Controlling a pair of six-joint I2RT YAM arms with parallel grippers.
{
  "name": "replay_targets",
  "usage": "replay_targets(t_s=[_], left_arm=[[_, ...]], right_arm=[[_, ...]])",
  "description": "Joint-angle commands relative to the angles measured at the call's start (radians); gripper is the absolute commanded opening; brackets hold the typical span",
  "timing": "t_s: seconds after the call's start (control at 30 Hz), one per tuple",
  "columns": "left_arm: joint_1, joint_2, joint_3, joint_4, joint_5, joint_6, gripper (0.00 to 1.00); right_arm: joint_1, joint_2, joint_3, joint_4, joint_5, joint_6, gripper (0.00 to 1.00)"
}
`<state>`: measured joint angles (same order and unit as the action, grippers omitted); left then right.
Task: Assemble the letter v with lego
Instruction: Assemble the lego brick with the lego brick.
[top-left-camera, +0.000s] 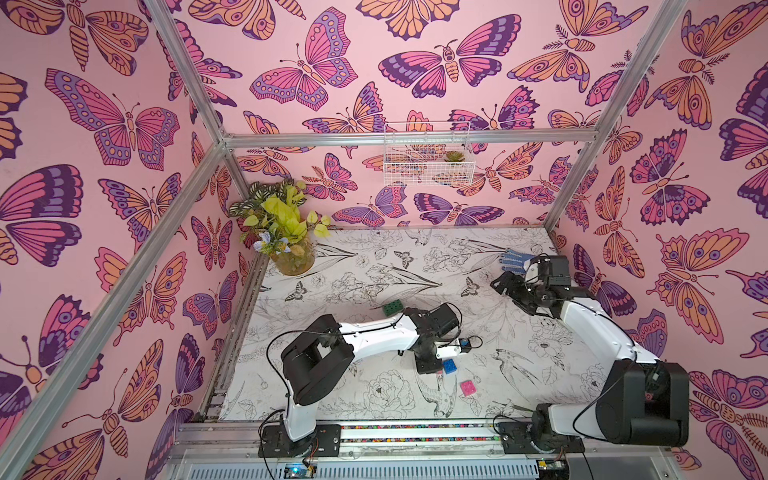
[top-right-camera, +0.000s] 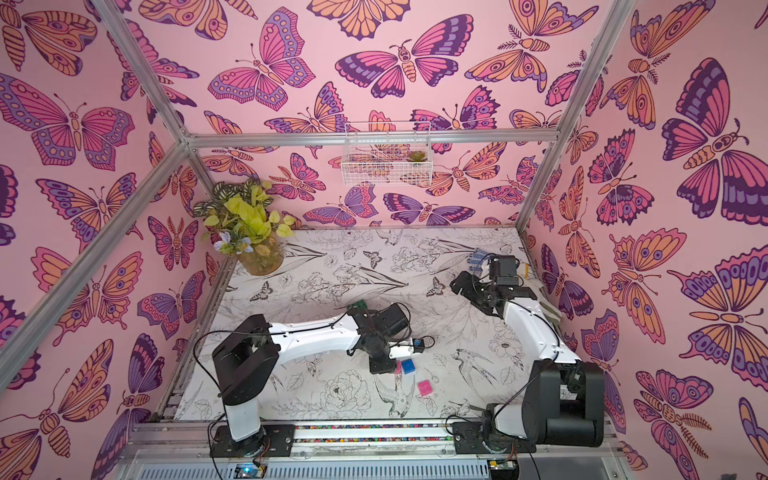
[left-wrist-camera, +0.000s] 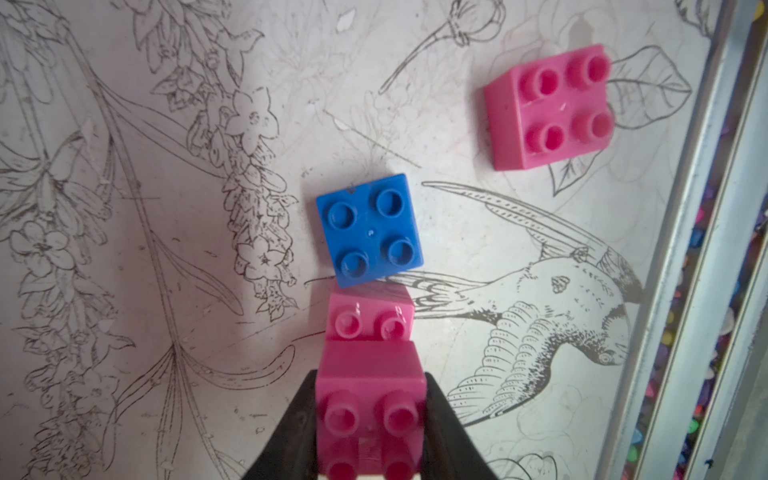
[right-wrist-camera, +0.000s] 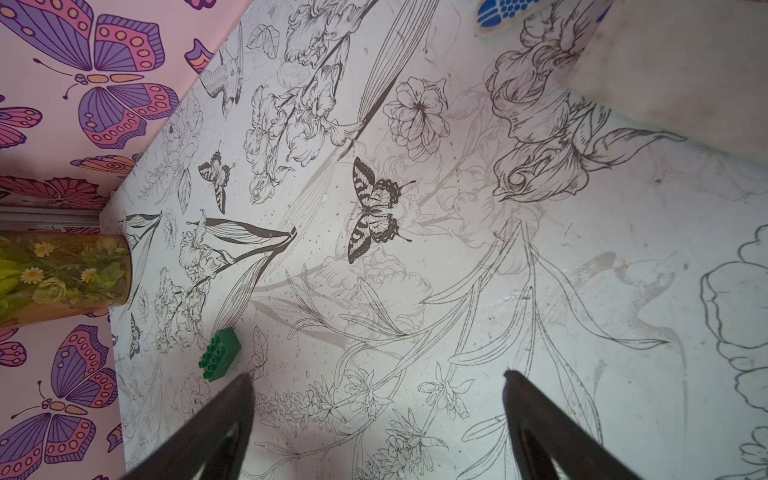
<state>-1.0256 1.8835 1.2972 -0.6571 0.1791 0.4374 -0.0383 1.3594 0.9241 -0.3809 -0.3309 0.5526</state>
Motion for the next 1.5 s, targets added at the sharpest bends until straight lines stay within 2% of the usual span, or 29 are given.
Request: replay_targets(t_s=[0.0,0.23,0.6,0.77,1.17,1.3,1.47], left_arm=[[0.008,0.026,0.002,-0.047,-0.013,0.019,0.35],[0.012,0.035,0.000,-0.077,-0.017,0.019,0.35],[0.005,0.022,-0.008,-0.096,0.019,-0.058,0.35],[-0.008,0.049,0.006,-0.124,-0.001,-0.088,0.35],[-0.039,0.167,0.074,-0.176,-0.051,-0.256,0.35],[-0.077,0.135,0.027,-0.127,-0.065,-0.198,0.34],[-0.071,0.111,0.000,-0.111,0.016,-0.130,0.34]], right_arm=[[0.005,0.007,-0.004,0.002,-0.002,-0.005,0.94],[0.005,0.009,-0.005,0.002,-0.006,-0.004,0.94],[0.006,0.010,-0.008,0.005,-0.011,-0.006,0.94],[0.005,0.015,-0.010,0.008,-0.018,-0.005,0.94],[0.005,0.019,-0.006,0.005,-0.016,-0.006,0.94],[0.005,0.021,-0.008,0.005,-0.017,-0.005,0.94],[0.006,0.018,-0.009,0.007,-0.018,-0.003,0.94]])
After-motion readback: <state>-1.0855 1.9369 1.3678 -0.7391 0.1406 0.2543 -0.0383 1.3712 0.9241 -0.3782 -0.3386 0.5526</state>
